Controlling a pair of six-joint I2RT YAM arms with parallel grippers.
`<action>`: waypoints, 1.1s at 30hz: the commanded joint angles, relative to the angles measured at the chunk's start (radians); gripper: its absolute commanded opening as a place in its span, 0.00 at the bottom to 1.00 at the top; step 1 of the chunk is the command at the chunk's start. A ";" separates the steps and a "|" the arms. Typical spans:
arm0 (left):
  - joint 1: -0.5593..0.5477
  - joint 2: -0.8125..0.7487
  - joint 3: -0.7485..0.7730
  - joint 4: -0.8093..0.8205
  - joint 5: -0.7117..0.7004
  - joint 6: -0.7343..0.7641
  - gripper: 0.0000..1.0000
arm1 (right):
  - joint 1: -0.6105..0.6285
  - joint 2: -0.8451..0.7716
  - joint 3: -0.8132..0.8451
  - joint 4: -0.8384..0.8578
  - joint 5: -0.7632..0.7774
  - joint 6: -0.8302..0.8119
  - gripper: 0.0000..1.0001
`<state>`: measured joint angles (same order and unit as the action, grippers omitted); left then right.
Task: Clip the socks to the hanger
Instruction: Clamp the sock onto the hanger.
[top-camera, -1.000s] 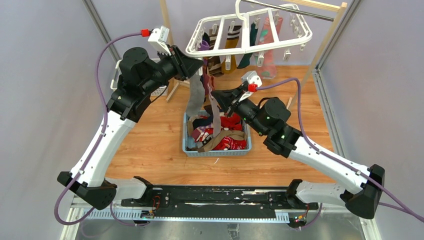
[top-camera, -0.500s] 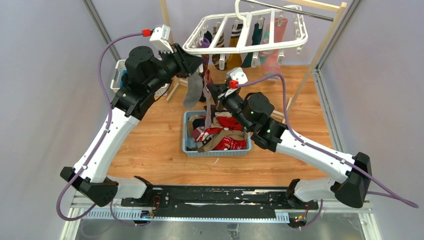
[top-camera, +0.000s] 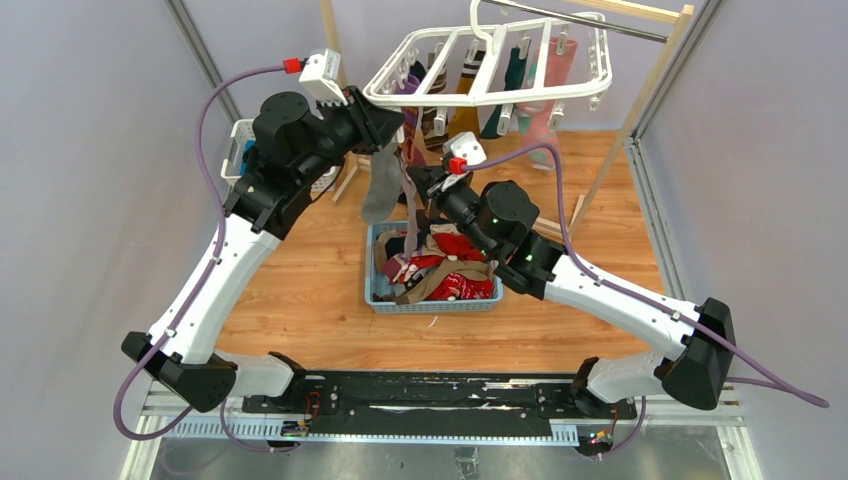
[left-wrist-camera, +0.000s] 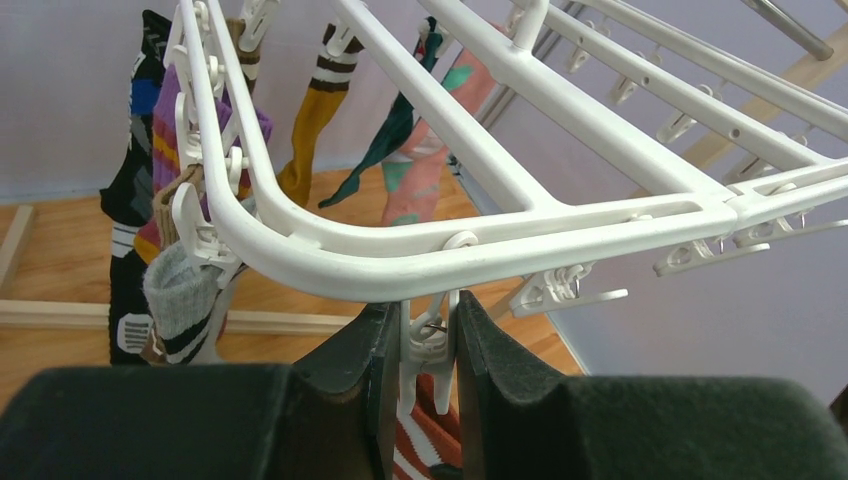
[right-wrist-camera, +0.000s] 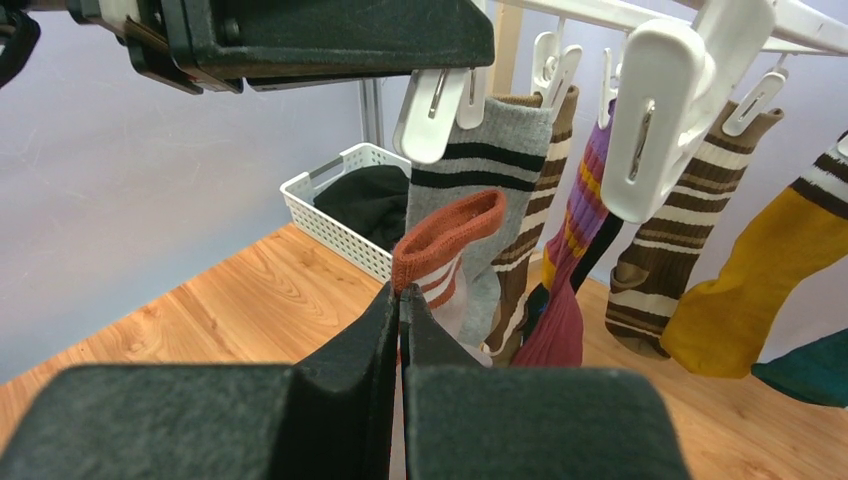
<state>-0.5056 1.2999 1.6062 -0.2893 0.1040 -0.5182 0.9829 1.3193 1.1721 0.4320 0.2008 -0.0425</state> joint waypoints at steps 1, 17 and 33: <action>-0.007 0.009 -0.001 0.027 -0.029 0.018 0.00 | 0.017 0.005 0.043 0.048 -0.019 0.006 0.00; -0.007 0.004 -0.003 0.031 -0.029 0.015 0.00 | 0.017 0.012 0.060 0.049 -0.054 0.033 0.00; -0.009 0.001 -0.008 0.032 -0.031 0.021 0.00 | 0.020 0.006 0.065 0.069 -0.051 0.030 0.00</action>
<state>-0.5076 1.3003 1.6051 -0.2848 0.0994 -0.5079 0.9878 1.3289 1.2087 0.4675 0.1562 -0.0196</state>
